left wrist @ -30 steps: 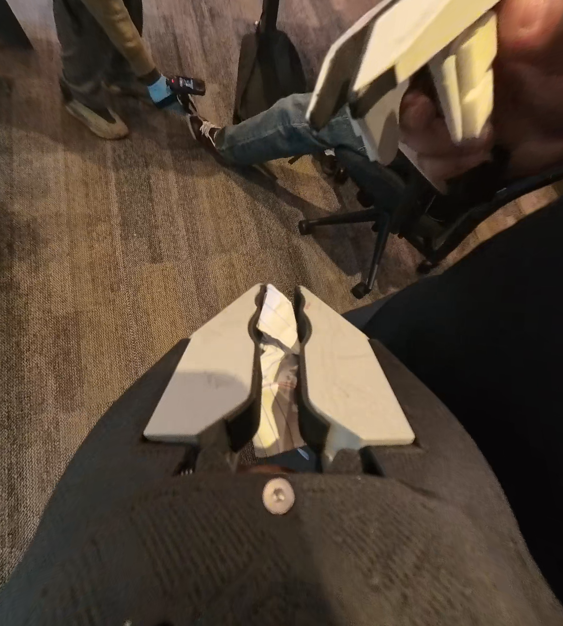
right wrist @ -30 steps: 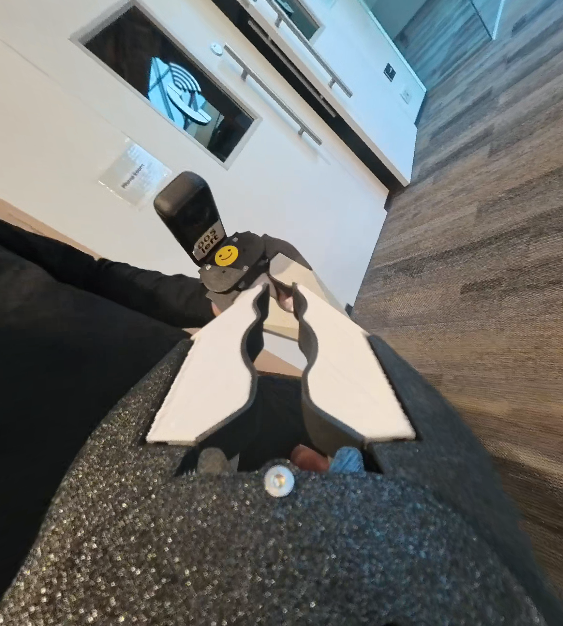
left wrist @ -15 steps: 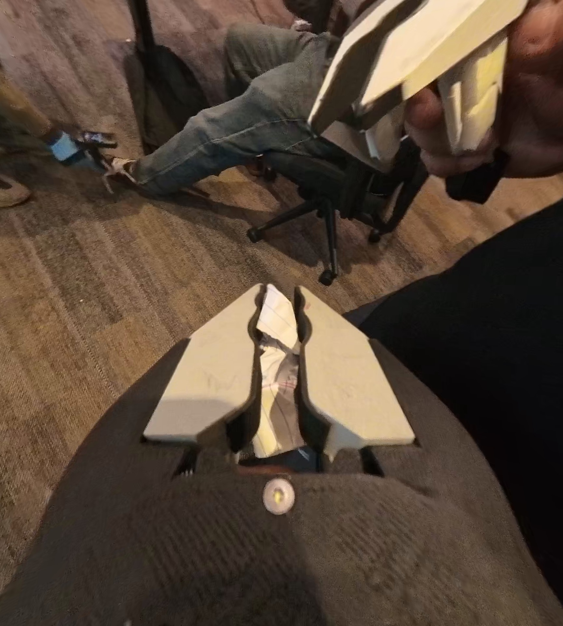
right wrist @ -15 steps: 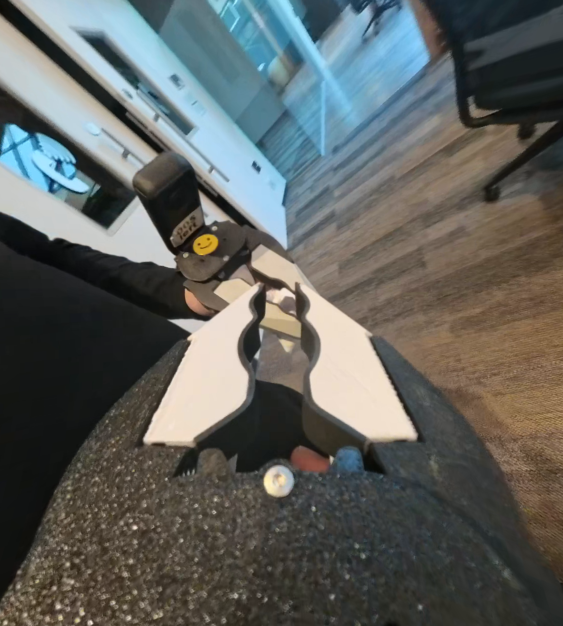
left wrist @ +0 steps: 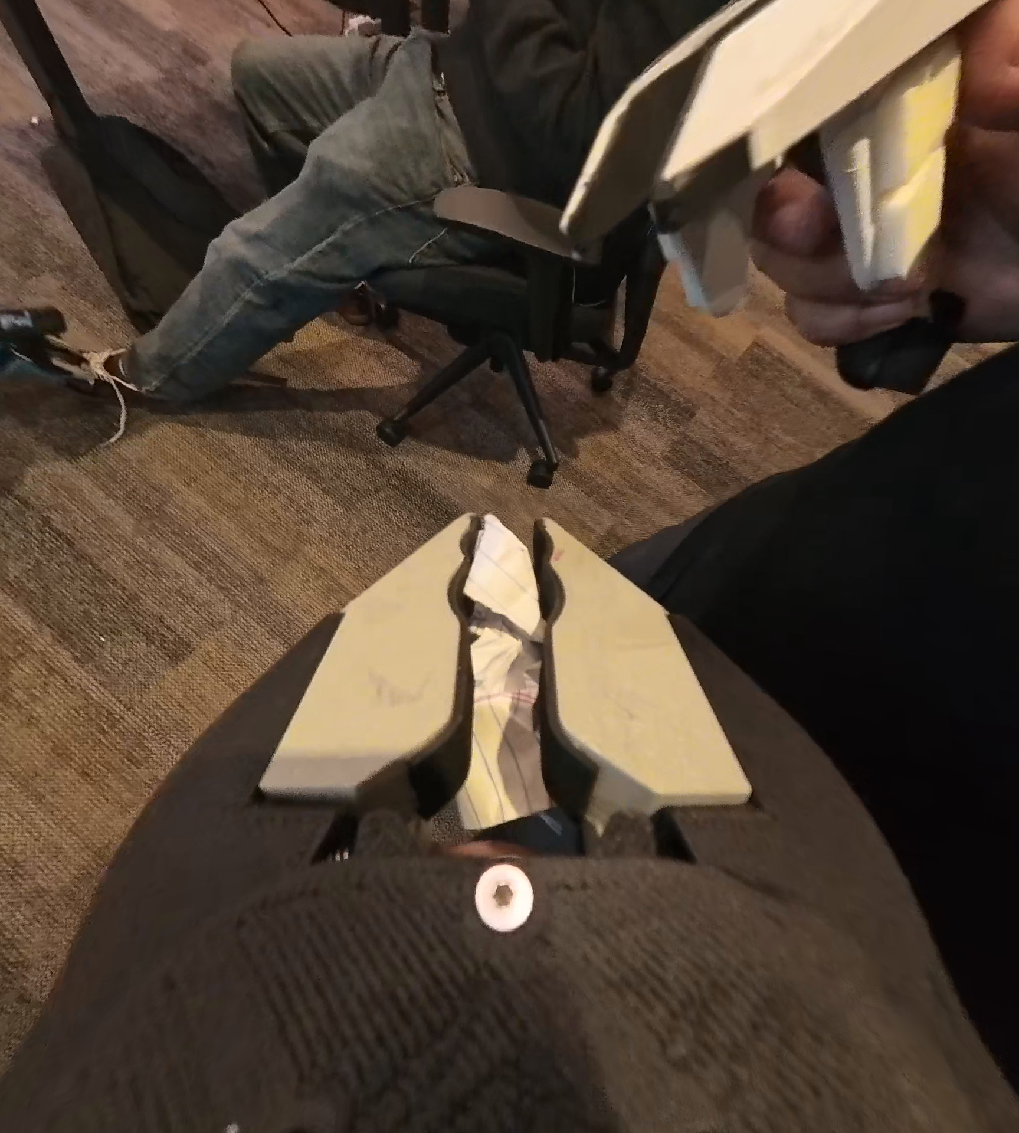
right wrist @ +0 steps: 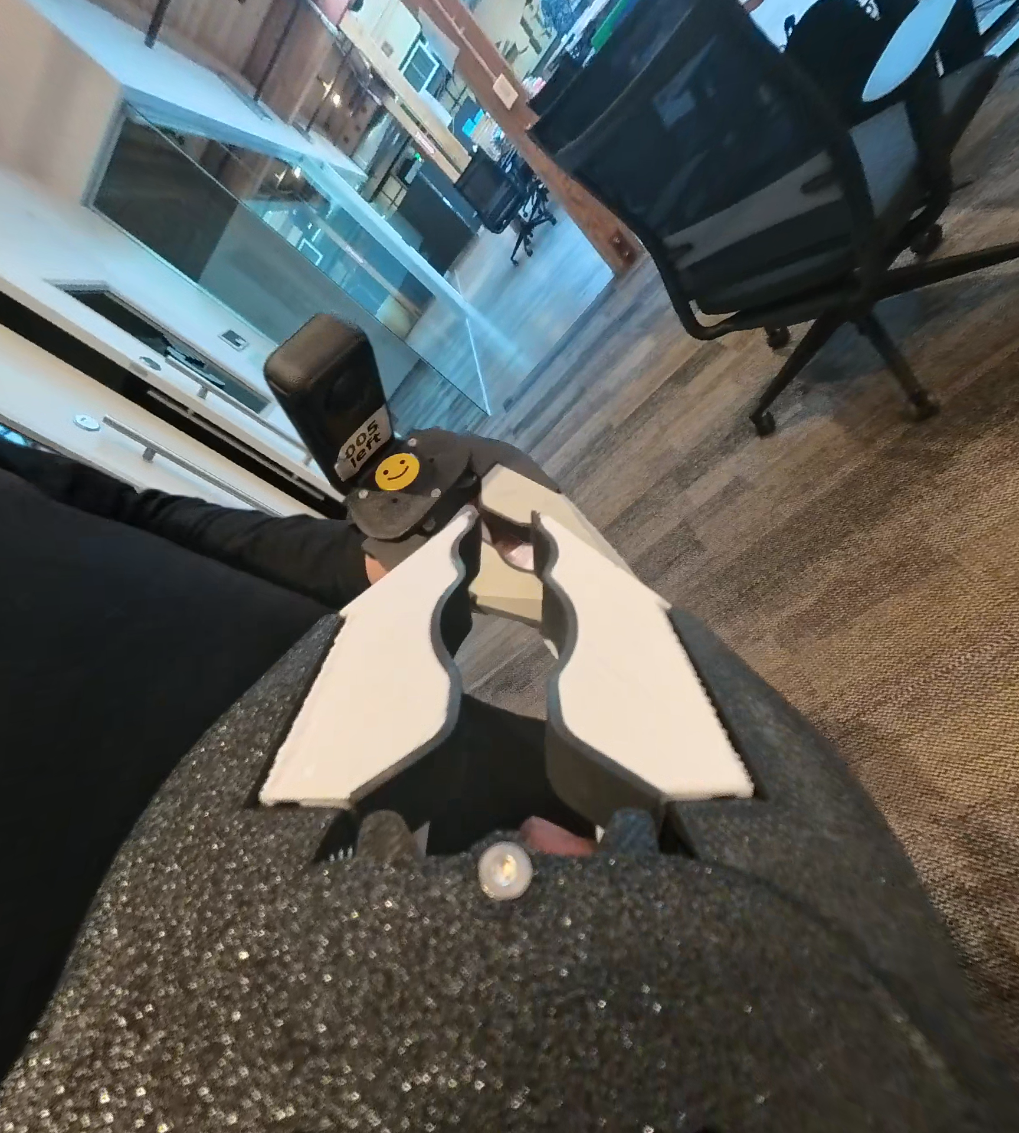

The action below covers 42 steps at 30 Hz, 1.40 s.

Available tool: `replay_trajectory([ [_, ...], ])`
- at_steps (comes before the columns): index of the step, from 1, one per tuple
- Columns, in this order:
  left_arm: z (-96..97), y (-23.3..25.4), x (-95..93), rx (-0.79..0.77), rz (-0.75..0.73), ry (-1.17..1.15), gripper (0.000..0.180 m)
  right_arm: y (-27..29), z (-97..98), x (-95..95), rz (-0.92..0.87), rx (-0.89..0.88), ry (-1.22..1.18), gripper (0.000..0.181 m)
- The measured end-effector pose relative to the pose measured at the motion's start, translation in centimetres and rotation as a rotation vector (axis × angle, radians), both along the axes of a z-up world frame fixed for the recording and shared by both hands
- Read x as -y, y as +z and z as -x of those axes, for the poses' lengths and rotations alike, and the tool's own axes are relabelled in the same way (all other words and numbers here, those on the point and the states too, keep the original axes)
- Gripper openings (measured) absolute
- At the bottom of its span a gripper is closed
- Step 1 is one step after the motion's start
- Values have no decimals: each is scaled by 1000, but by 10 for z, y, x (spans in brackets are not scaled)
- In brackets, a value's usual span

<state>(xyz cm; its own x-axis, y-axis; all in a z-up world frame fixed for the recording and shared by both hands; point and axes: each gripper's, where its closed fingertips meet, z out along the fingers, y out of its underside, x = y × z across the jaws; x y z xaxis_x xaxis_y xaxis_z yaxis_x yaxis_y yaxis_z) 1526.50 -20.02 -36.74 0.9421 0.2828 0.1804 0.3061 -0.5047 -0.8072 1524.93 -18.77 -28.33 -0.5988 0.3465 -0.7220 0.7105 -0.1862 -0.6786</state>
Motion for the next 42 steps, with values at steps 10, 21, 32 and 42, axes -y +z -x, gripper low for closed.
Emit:
replay_trajectory([
  [10,-7,1,-15,-12,8,5,15,6,6,-6,-15,-22,48,15],
  [21,0,0,-8,-2,19,47,15,1,6,-1,-15,-12,99,14],
  [32,0,-3,-8,1,10,38,15,1,7,3,-16,-12,96,14],
  [42,8,-5,-3,10,-2,45,15,-1,8,9,-27,-7,89,14],
])
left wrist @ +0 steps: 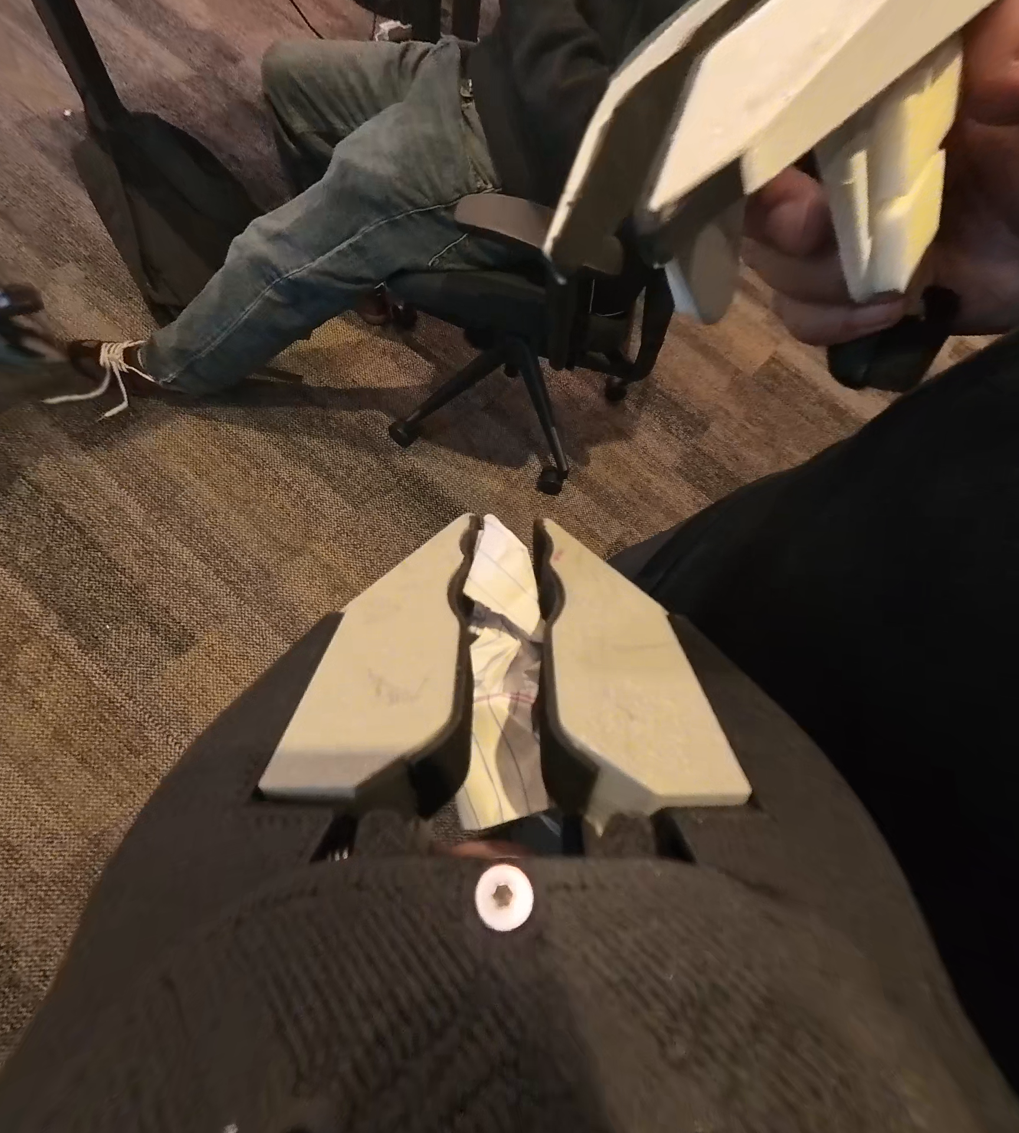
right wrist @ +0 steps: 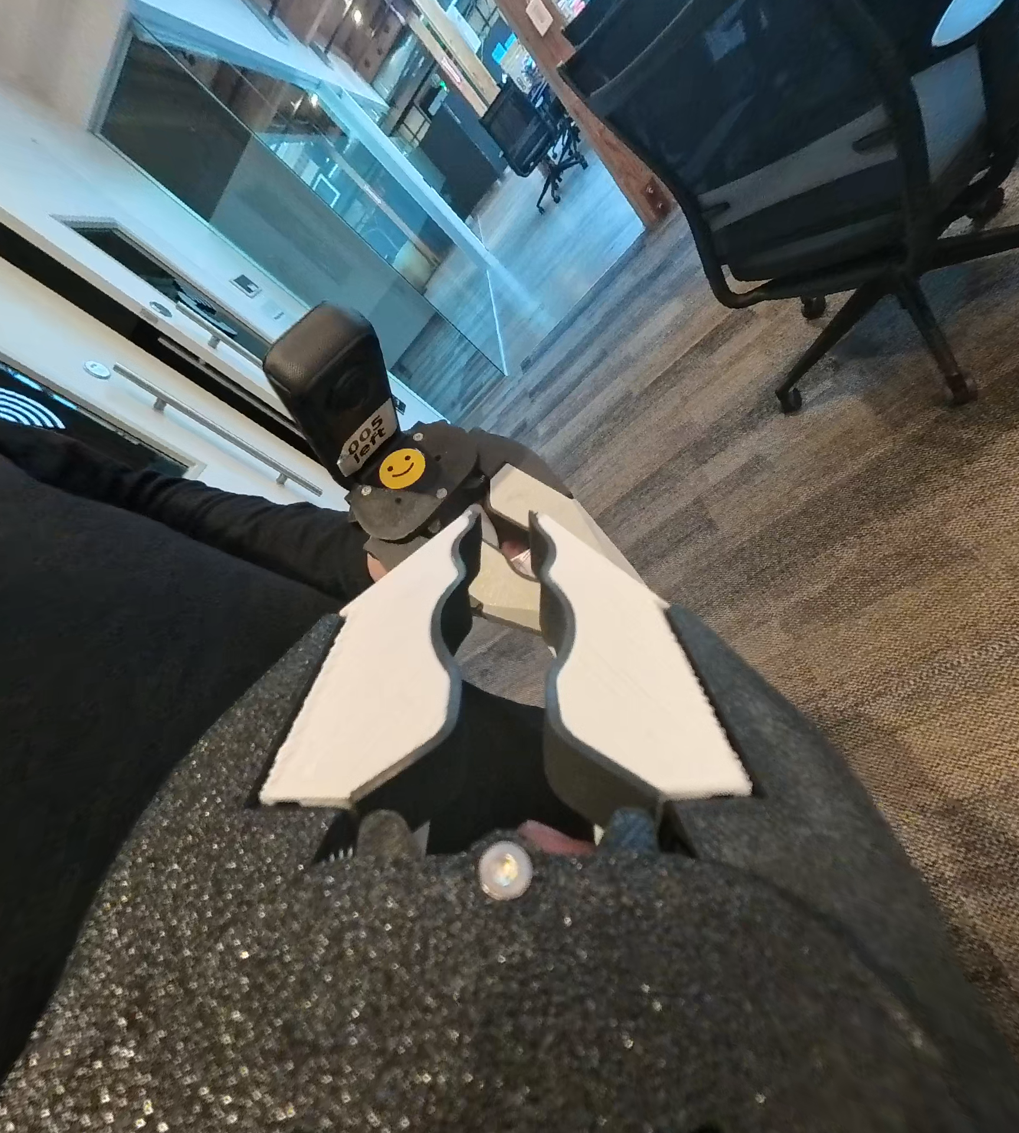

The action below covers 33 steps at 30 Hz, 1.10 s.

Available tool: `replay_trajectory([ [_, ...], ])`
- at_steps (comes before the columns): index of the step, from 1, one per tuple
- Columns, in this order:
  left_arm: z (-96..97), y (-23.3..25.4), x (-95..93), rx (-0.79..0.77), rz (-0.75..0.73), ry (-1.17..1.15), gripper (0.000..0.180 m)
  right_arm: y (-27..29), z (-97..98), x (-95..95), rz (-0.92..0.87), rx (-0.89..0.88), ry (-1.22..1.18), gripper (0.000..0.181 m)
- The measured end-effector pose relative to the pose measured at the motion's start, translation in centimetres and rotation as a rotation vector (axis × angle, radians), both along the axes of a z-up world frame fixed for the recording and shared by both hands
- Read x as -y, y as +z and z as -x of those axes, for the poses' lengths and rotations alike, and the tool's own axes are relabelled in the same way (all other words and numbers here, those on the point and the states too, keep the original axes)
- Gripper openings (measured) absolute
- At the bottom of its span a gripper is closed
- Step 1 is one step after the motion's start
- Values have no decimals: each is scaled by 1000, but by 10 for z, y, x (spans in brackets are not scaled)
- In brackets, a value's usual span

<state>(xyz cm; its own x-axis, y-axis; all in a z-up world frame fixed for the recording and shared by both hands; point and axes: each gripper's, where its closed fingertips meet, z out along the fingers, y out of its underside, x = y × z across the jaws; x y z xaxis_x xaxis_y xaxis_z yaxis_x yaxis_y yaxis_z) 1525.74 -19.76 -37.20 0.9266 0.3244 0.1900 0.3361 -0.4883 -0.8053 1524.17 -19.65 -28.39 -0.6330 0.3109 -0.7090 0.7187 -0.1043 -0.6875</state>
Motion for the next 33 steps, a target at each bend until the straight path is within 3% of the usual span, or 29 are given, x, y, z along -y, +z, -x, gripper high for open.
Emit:
replay_trajectory([
  [20,13,3,27,0,-10,26,15,-1,17,23,-53,-30,20,14],
  [28,18,9,49,-3,-39,65,14,-4,56,9,-188,-126,-103,16],
  [33,18,6,71,-8,-38,66,15,-8,85,-25,-421,-246,-305,22],
])
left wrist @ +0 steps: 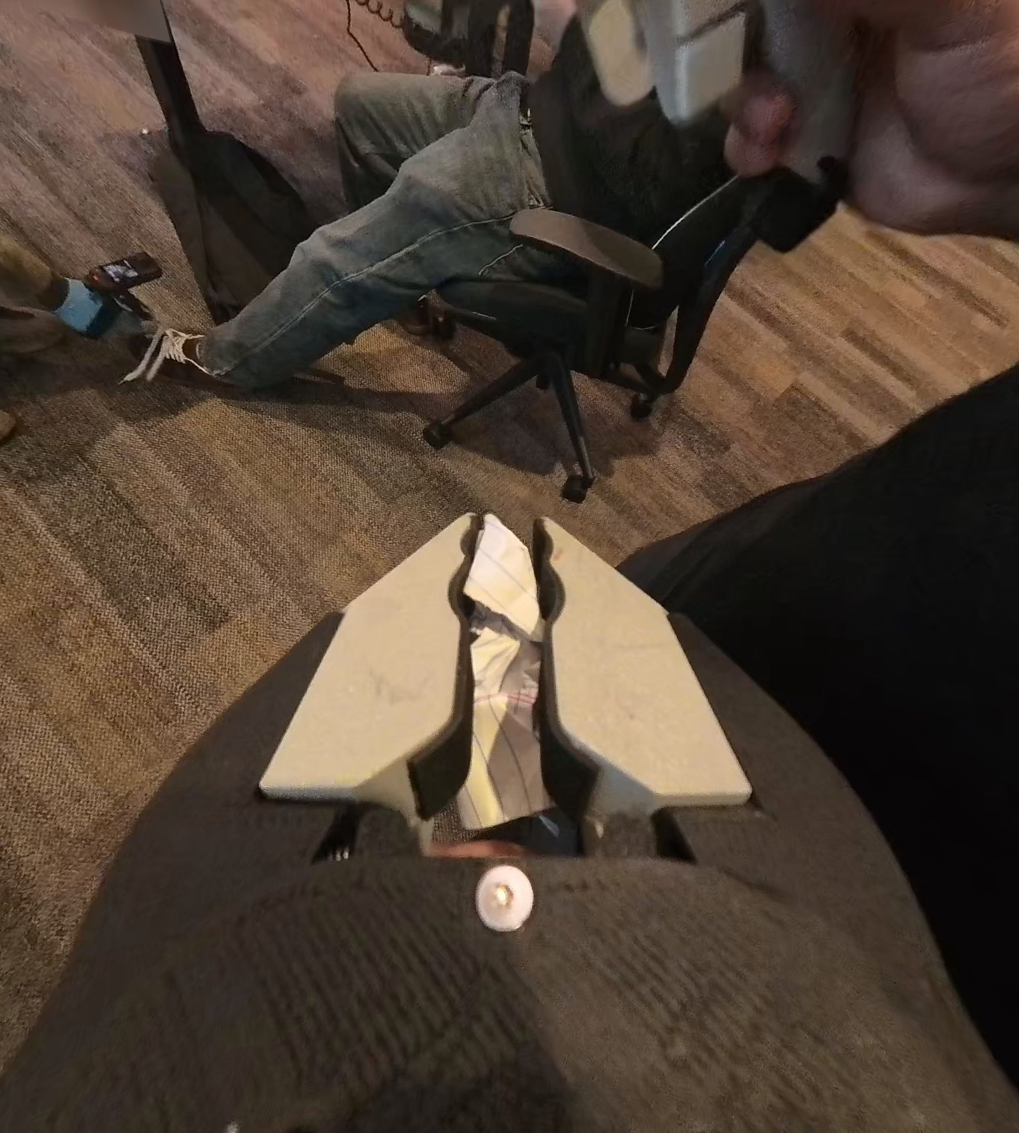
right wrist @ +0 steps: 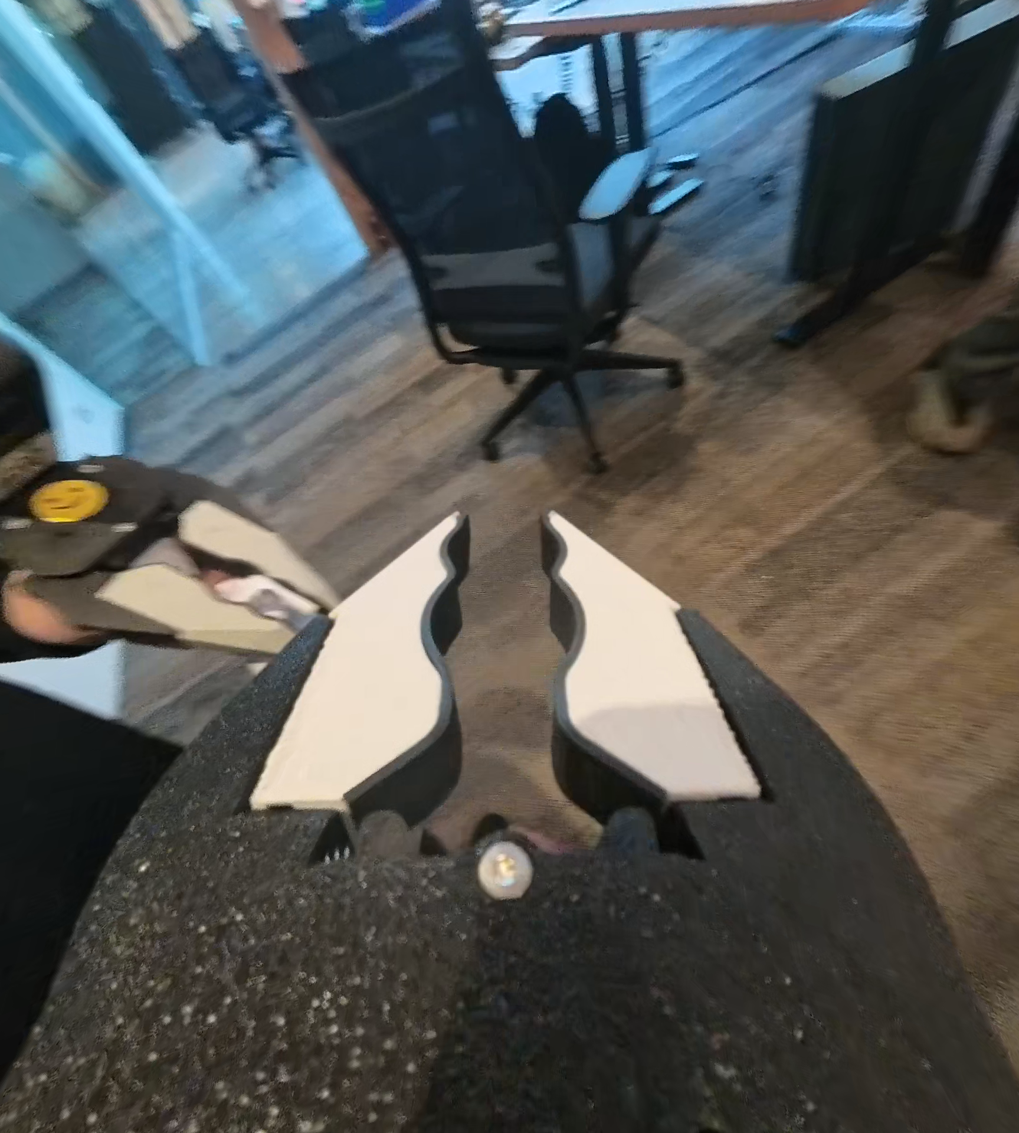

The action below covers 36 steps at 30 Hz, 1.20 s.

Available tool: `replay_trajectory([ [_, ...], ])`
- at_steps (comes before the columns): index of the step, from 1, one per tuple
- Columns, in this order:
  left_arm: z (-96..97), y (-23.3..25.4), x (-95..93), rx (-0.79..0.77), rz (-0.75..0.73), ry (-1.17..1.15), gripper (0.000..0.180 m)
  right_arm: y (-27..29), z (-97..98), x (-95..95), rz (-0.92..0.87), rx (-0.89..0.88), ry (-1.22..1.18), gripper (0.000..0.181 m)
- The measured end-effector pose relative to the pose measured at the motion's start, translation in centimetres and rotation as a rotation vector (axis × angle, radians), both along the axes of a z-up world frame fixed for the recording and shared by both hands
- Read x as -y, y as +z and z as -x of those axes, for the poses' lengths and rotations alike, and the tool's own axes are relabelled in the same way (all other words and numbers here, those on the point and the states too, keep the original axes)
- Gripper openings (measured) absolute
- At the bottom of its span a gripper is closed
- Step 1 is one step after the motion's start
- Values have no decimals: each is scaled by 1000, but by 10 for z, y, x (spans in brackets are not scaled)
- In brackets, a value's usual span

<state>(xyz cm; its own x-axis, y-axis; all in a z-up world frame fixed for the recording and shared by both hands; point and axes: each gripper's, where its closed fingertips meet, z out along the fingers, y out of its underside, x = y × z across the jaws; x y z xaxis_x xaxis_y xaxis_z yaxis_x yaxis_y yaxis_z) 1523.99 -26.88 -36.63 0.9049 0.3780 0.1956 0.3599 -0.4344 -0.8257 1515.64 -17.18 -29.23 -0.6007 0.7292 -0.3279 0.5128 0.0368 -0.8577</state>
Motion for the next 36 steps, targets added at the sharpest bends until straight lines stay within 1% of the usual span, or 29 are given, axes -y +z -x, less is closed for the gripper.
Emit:
replay_trajectory([
  [2,3,1,7,-4,-5,4,15,-1,14,-26,-82,-39,-122,25],
  [5,15,7,19,-27,-17,8,15,5,21,-39,-91,-58,-194,28],
  [6,22,10,22,-41,-18,12,15,7,20,-34,-105,-68,-189,28],
  [8,33,18,28,-62,-29,26,14,7,15,-16,-130,-81,-161,19],
  [10,47,27,32,-83,-47,39,14,10,23,-17,-154,-119,-223,18],
  [11,55,33,32,-100,-54,42,14,12,32,-30,-166,-147,-294,20],
  [12,64,39,32,-116,-60,48,14,13,42,-45,-165,-157,-353,29],
  [13,73,45,31,-128,-68,55,14,11,48,-53,-153,-120,-361,27],
  [14,81,53,29,-134,-82,64,14,10,51,-54,-143,-81,-328,19],
  [15,89,60,27,-136,-100,73,14,13,51,-52,-150,-78,-291,13],
  [18,108,73,16,-144,-133,83,15,21,50,-27,-220,-150,-188,0],
  [21,125,73,-5,-140,-122,72,14,14,81,-36,-285,-133,-185,0],
  [24,168,91,-18,-228,-110,124,14,4,124,-35,-219,-66,-80,0],
  [26,200,102,-21,-222,-126,165,14,13,140,-12,-202,-162,28,0],
  [28,225,102,-24,-185,-128,192,14,12,170,-4,-214,-232,62,0],
  [29,234,97,-26,-155,-116,207,14,6,191,-5,-179,-199,63,0],
  [31,243,82,-30,-87,-79,221,14,-6,228,-11,-65,-56,81,0],
  [32,246,75,-31,-62,-57,228,14,-13,243,-14,-42,-37,96,0],
  [34,249,63,-32,-29,-9,242,14,-37,262,-21,-96,-25,108,0],
  [36,253,54,-31,-7,23,263,14,-66,254,-15,-84,56,179,0],
])
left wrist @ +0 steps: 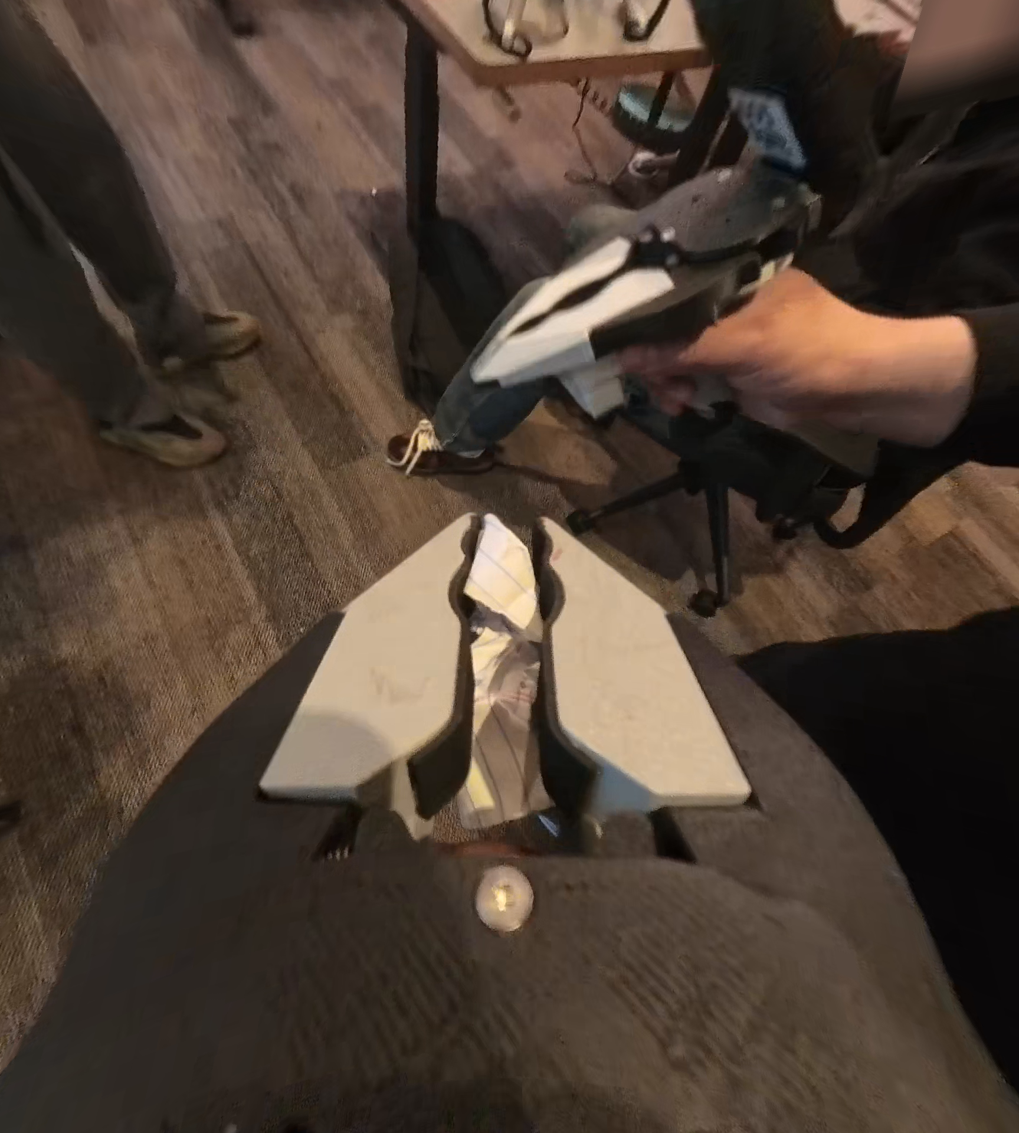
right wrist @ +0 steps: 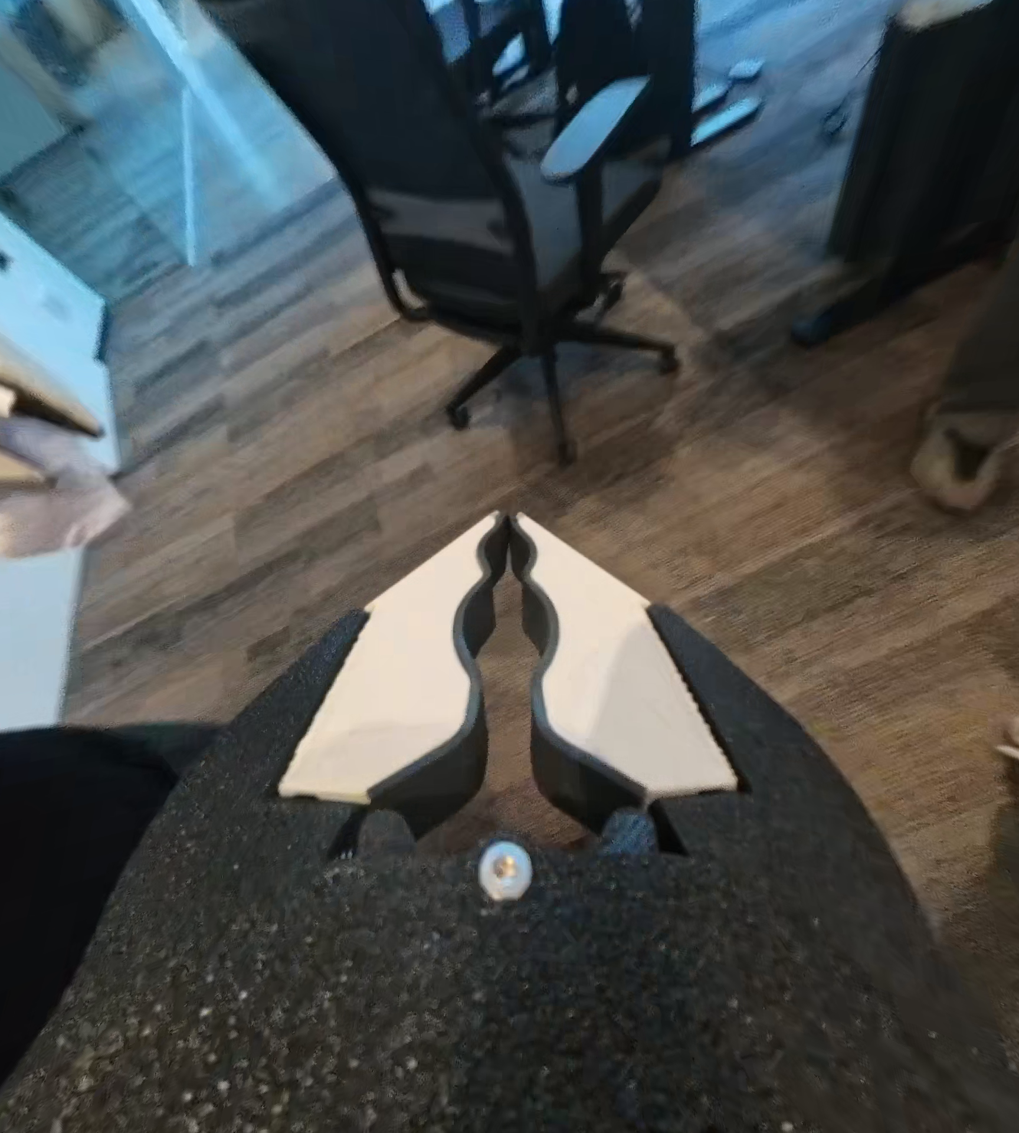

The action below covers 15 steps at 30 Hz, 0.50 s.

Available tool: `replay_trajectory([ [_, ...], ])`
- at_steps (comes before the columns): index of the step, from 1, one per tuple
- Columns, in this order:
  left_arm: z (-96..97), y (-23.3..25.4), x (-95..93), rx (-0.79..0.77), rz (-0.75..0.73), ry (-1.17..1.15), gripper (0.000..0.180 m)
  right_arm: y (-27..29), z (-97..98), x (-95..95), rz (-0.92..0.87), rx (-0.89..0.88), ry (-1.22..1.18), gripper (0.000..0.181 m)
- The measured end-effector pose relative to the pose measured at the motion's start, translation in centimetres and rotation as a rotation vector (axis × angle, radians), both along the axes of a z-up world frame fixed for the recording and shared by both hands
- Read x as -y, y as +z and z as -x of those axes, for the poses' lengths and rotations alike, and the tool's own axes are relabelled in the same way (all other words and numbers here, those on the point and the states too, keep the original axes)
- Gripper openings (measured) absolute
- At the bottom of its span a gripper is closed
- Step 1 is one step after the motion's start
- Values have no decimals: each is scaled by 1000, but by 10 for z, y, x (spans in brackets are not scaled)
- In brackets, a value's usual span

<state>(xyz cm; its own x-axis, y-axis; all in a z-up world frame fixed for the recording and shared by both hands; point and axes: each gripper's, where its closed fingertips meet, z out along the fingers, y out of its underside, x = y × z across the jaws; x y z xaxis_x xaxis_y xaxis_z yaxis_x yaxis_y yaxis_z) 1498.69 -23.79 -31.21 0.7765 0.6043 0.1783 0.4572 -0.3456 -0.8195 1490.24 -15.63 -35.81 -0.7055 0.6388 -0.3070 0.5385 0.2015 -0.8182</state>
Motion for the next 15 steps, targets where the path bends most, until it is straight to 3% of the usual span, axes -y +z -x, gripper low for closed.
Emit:
replay_trajectory([
  [6,21,-17,14,57,38,52,14,-73,-63,37,61,262,150,0],
  [15,78,-31,25,92,-32,-35,14,-61,-10,66,51,229,116,0],
])
